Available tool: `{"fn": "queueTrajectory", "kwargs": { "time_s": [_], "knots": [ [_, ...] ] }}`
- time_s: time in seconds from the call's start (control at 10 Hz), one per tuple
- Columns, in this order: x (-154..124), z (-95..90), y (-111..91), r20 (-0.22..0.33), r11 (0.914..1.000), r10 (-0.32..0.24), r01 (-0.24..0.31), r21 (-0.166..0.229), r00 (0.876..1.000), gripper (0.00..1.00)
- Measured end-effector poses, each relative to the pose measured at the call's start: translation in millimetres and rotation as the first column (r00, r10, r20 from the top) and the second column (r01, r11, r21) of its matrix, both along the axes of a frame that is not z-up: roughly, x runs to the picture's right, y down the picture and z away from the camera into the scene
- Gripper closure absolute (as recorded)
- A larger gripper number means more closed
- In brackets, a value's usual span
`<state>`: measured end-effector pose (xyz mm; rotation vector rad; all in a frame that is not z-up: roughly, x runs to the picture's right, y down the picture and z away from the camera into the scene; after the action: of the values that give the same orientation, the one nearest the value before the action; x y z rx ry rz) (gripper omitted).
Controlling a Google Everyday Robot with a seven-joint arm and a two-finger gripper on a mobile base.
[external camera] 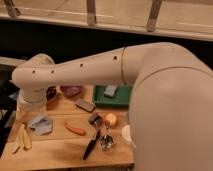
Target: Place towel in purple bowl
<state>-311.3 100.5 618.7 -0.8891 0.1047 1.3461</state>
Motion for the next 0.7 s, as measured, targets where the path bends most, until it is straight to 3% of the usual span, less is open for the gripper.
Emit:
{"fn": "queueTrajectory", "kwargs": {
  "time_s": [0.4, 0.7],
  "knots": [
    [-22, 20.9, 0, -0.004, 0.9955, -0.094, 0.094, 0.006, 0.996, 0.35],
    [-20, 23.5, -12, -0.003, 0.9948, -0.101, 0.101, 0.012, 0.995, 0.35]
  ]
}}
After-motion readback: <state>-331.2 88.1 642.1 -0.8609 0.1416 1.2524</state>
